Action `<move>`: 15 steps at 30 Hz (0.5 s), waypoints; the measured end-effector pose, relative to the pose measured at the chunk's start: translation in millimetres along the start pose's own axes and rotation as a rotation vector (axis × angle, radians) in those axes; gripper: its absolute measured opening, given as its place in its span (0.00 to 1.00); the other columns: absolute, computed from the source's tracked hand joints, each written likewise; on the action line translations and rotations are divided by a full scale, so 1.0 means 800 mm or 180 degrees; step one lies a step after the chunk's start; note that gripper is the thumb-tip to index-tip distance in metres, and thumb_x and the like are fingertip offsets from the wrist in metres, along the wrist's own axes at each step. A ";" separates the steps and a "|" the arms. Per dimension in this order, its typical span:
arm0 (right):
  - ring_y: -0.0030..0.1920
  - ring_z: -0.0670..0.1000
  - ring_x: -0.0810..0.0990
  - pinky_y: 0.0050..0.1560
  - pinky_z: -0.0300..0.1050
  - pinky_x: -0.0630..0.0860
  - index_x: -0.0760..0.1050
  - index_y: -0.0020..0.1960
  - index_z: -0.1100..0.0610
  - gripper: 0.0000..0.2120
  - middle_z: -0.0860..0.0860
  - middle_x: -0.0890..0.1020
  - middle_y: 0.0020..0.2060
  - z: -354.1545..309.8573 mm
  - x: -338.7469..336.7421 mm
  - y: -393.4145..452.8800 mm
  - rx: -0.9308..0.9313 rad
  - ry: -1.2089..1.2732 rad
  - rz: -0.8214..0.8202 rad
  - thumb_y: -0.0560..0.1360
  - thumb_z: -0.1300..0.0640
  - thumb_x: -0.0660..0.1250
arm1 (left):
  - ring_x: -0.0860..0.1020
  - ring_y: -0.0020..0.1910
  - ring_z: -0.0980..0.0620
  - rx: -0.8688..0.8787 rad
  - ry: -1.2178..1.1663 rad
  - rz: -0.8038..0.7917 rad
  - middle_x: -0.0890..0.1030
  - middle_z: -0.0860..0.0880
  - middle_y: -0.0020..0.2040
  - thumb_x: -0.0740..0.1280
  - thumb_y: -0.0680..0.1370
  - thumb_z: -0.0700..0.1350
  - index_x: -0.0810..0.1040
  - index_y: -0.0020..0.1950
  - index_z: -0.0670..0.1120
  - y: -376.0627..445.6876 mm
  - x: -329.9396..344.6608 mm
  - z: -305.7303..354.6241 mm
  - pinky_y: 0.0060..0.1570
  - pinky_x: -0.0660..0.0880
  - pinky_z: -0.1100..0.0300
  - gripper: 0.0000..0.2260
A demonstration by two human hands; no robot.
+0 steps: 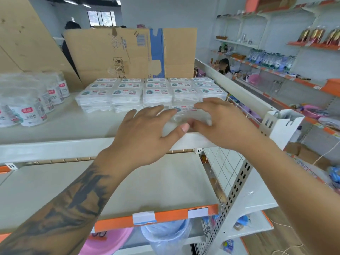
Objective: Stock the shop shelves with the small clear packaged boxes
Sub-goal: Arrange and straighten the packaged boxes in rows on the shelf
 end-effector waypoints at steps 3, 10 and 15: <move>0.67 0.62 0.75 0.65 0.61 0.73 0.75 0.65 0.57 0.39 0.56 0.78 0.63 0.002 0.002 -0.021 0.0355 -0.0083 -0.0126 0.72 0.27 0.50 | 0.55 0.82 0.52 0.0121 -0.0008 -0.0271 0.58 0.53 0.83 0.45 0.78 0.75 0.57 0.82 0.61 0.018 0.002 0.019 0.78 0.55 0.46 0.35; 0.81 0.54 0.57 0.78 0.62 0.56 0.62 0.78 0.53 0.39 0.51 0.62 0.80 0.008 0.012 -0.034 0.0528 -0.0318 -0.0053 0.78 0.28 0.49 | 0.52 0.83 0.52 0.0151 -0.0059 -0.0738 0.47 0.56 0.84 0.46 0.79 0.72 0.49 0.84 0.59 0.033 0.009 0.035 0.77 0.55 0.54 0.36; 0.81 0.53 0.57 0.78 0.65 0.52 0.63 0.78 0.52 0.40 0.49 0.64 0.80 0.016 0.012 -0.034 0.0603 -0.0347 -0.0058 0.77 0.26 0.47 | 0.47 0.83 0.54 0.0203 -0.0042 -0.0869 0.46 0.56 0.85 0.44 0.78 0.74 0.47 0.84 0.58 0.043 0.015 0.036 0.80 0.49 0.52 0.37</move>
Point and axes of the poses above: each hand's wrist, its own y-axis towards the middle knuckle, its own x-axis out of the palm, z = x × y, the point moved 2 cm from there along y, towards the middle knuckle
